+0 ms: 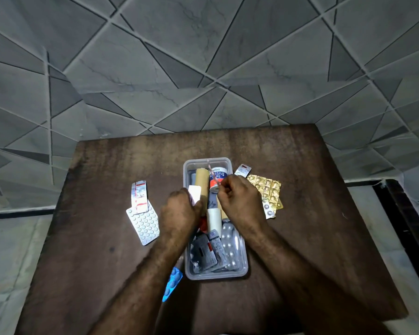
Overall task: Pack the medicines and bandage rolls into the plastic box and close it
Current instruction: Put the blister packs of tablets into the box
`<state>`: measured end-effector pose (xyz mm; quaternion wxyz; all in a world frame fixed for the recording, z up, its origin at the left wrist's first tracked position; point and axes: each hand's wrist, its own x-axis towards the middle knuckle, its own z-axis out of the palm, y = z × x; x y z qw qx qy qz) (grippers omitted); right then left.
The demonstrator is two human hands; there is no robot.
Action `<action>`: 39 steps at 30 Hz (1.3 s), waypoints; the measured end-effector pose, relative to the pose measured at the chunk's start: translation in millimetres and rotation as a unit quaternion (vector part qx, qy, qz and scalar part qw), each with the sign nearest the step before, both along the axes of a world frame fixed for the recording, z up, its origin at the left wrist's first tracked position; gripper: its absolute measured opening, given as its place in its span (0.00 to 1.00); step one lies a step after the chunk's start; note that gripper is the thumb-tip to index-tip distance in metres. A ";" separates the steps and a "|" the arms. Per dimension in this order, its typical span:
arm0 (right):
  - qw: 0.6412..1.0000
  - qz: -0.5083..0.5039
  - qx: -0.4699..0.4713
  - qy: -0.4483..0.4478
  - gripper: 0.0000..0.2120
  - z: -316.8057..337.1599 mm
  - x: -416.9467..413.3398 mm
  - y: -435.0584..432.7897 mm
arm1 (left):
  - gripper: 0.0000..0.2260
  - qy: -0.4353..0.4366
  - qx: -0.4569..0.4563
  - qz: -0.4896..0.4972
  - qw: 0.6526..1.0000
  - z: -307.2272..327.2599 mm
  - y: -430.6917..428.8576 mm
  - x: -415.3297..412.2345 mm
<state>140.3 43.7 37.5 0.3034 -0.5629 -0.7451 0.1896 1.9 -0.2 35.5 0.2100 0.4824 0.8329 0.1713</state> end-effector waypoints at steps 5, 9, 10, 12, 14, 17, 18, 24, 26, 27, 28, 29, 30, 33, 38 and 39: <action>0.991 0.086 0.000 -0.105 0.07 -1.3 -17.0 7.6 | 0.13 0.075 -0.024 -0.084 0.993 -8.4 -4.1 24.6; 0.974 0.142 -0.029 -0.175 0.09 0.1 -23.5 16.5 | 0.10 0.068 -0.051 -0.081 0.993 -11.7 0.4 29.1; 0.969 0.153 -0.036 -0.193 0.09 0.4 -25.2 18.0 | 0.10 0.064 -0.055 -0.075 0.994 -12.5 1.9 28.8; 0.958 0.168 -0.042 -0.228 0.11 -0.2 -28.3 20.5 | 0.10 0.053 -0.059 -0.063 0.995 -12.2 4.9 28.5; 0.951 0.176 -0.049 -0.251 0.13 -0.4 -29.7 23.6 | 0.10 0.041 -0.066 -0.055 0.995 -11.3 7.5 29.1; 0.940 0.194 -0.059 -0.273 0.15 -2.1 -31.7 28.0 | 0.10 0.045 -0.074 -0.057 0.995 -12.0 9.6 29.7; 0.938 0.202 -0.060 -0.277 0.15 -2.9 -32.1 29.0 | 0.10 0.048 -0.076 -0.059 0.994 -12.7 9.6 29.8; 0.932 0.239 -0.088 -0.258 0.13 -8.3 -31.0 29.9 | 0.10 0.058 -0.081 -0.067 0.993 -13.9 6.5 30.1; 0.931 0.251 -0.096 -0.247 0.12 -11.2 -30.5 29.5 | 0.10 0.054 -0.085 -0.067 0.993 -14.0 5.7 30.1; 0.929 0.259 -0.101 -0.245 0.12 -12.8 -30.6 29.5 | 0.11 0.053 -0.085 -0.067 0.993 -13.2 5.4 29.9; 0.926 0.267 -0.106 -0.245 0.12 -14.5 -30.9 29.4 | 0.11 0.050 -0.085 -0.066 0.993 -12.4 5.0 29.7; 0.924 0.273 -0.108 -0.245 0.12 -15.7 -31.3 29.0 | 0.11 0.042 -0.084 -0.065 0.993 -11.8 4.1 29.2; 0.923 0.277 -0.108 -0.243 0.12 -17.1 -32.4 28.1 | 0.11 0.032 -0.082 -0.060 0.994 -11.6 2.9 27.9; 0.928 0.277 -0.078 -0.239 0.11 -20.0 -37.2 23.7 | 0.10 -0.002 -0.049 -0.027 0.998 -8.9 -2.9 18.9; 0.917 0.291 -0.014 -0.274 0.13 -26.2 -46.0 18.6 | 0.10 -0.036 0.029 0.029 0.998 0.1 -13.2 -3.7; 0.914 0.290 -0.011 -0.284 0.13 -27.5 -47.2 17.5 | 0.10 -0.039 0.040 0.041 0.998 -0.4 -14.5 -7.7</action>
